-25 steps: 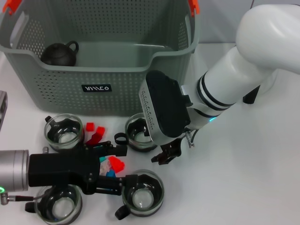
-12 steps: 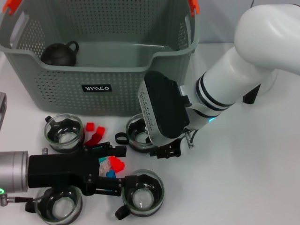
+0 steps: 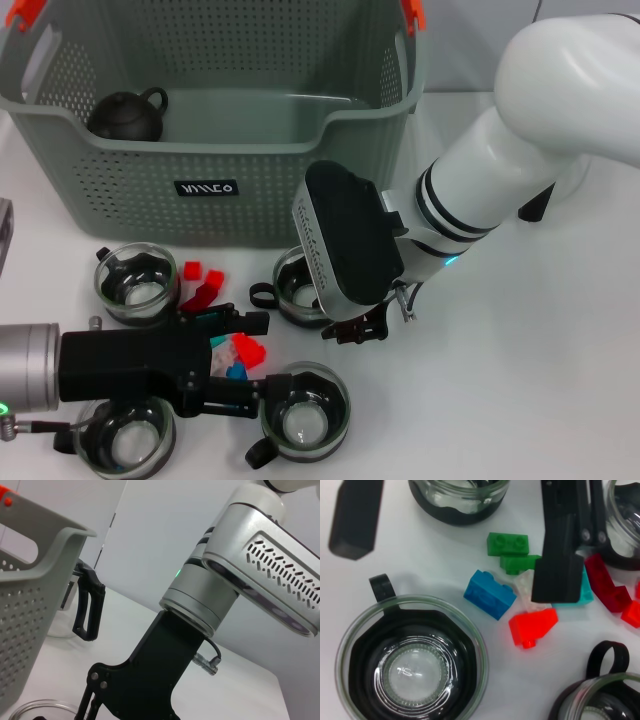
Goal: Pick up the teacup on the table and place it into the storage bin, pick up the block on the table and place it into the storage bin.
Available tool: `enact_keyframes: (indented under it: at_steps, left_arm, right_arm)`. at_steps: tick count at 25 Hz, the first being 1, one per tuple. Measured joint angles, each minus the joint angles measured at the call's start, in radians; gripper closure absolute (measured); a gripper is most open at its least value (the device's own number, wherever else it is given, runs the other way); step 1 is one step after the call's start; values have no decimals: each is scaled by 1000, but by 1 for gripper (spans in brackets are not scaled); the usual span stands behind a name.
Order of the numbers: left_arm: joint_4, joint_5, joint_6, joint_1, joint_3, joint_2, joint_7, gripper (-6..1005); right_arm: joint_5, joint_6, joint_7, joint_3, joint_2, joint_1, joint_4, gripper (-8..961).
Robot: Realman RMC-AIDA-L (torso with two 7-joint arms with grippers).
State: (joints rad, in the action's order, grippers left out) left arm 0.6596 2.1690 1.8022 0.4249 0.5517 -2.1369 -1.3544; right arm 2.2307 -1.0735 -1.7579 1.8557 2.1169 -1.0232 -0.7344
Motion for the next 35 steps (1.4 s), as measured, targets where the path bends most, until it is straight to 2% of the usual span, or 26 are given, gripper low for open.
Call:
enact_keyframes:
  at_steps: [11,13,22,26,31,35]
  left_arm:
    - [0,0,0,-4,-12,0,1,52]
    - [-1,0,0,-5,-14,0,2,52]
    - [-2,7,8,-7,-26,0,3,51]
    - [4,8,8,-13,-26,0,9,51]
    - [6,8,9,-12,-26,0,22,51]
    - [6,8,6,-6,-23,3,22,51]
  right_arm:
    - [3,-20,-30,2,-4,-2,-8,656]
    - [1,-33,-36,-2,-5,-4,-10,859]
    - [3,-86,-90,-28,-13,22,-70,895]
    - [52,-147,-133,-84,-17,101,-186,895]
    - [132,-261,-203,-153,-17,241,-442,896]
    - [78,-400,-211,-254,-16,299,-611,896]
